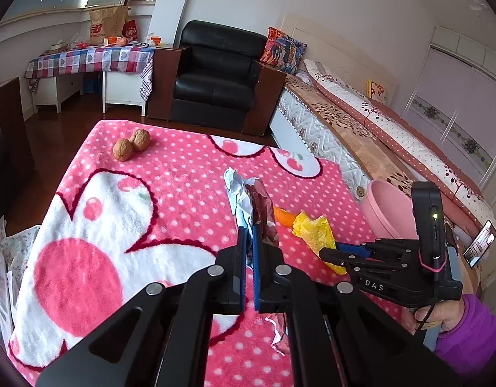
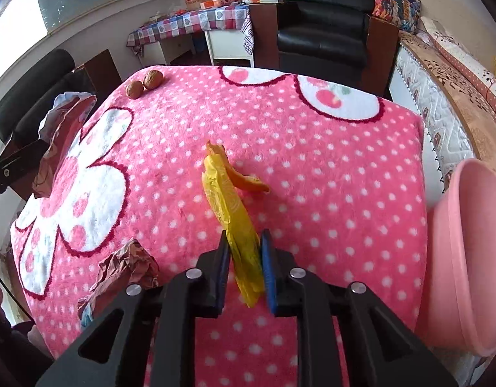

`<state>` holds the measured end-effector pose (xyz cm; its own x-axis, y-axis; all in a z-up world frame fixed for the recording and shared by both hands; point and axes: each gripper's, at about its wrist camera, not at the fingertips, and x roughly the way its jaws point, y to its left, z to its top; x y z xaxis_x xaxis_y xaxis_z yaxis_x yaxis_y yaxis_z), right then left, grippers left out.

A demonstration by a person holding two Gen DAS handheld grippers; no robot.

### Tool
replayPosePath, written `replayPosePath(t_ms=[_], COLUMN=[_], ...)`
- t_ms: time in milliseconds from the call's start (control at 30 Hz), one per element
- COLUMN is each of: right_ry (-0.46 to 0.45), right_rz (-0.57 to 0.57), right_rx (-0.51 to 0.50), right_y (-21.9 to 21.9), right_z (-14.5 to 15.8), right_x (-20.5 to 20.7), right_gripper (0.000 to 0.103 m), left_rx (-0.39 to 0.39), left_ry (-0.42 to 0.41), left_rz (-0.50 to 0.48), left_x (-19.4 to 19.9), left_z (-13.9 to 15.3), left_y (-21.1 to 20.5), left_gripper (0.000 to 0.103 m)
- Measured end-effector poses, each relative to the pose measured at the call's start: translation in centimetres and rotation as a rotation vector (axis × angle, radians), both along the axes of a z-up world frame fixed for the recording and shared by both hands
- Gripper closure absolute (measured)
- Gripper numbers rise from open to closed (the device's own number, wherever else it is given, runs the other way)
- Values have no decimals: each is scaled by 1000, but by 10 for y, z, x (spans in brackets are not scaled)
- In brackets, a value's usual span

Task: Collect trash
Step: 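Open the right tool off the brown paper and grasp the yellow plastic bag, then carry the silver wrapper and yellow bag over the pink bucket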

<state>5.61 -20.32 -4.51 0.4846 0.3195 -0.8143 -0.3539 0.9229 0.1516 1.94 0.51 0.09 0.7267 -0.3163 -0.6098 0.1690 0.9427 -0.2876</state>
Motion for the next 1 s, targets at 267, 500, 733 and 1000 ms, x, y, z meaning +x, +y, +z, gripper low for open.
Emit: replayPosePath(t_ms=[267, 500, 733, 1000], right_ry=[28, 20, -35, -150], right_rz=[-153, -188, -219, -320], right_rx=[171, 213, 280, 348], right_y=[-28, -39, -63, -111], right_z=[21, 16, 19, 44], right_x=[-47, -79, -92, -91], right_gripper=[90, 89, 89, 89], left_rx=[-10, -12, -2, 16], left_ry=[-34, -13, -11, -38], left_rz=[-79, -105, -138, -207], left_x=[1, 5, 10, 15], left_z=[5, -3, -6, 3], left_y=[-31, -59, -89, -132], left_gripper=[101, 101, 101, 101])
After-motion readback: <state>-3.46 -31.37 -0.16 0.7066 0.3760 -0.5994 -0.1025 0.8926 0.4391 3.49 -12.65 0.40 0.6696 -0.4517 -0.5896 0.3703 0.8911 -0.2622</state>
